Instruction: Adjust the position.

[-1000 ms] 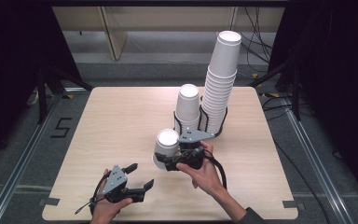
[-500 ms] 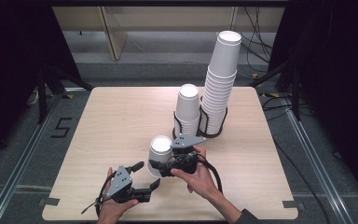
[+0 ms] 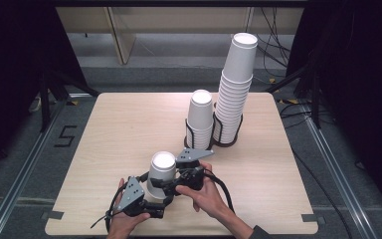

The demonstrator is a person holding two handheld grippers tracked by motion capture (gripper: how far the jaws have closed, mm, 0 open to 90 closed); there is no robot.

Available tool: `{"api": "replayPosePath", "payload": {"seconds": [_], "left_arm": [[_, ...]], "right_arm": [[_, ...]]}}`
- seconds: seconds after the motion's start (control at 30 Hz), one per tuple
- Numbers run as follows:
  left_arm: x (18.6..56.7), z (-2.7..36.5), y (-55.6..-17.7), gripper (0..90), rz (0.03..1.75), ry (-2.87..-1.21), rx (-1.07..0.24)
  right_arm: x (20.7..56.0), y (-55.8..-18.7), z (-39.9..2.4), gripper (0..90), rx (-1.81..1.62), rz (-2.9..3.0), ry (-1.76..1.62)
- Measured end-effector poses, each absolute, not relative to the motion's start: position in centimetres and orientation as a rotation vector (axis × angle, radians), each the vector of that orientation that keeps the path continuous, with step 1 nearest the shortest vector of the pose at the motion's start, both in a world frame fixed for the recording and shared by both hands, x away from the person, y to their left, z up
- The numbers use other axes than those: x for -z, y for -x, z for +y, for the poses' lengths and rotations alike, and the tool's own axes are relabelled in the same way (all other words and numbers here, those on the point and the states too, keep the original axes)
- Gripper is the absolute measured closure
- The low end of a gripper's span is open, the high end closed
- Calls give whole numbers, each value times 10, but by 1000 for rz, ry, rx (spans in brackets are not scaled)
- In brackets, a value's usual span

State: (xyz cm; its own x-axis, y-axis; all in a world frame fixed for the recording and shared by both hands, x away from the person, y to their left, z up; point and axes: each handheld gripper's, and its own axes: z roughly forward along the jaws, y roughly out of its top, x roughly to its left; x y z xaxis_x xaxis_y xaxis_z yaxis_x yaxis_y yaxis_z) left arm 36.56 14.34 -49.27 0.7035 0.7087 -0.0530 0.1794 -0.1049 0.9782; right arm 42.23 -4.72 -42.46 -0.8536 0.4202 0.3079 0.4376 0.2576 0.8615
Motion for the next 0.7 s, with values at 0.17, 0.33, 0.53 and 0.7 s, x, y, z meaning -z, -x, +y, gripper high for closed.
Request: {"api": "replayPosePath", "payload": {"seconds": [0.17,0.33,0.53,0.7], "left_arm": [[493,143,-364,36,707,-1647,-510],[490,144,-364,88,690,-1683,-524],[487,146,-365,119,614,-1736,-562],[487,145,-364,125,574,-1802,-567]], "right_arm": [[427,-421,-47,190,1688,-2465,869],[427,-421,-46,162,1672,-2479,863],[416,-425,-54,151,1666,-2532,771],[399,-427,-71,154,1675,-2515,762]]}}
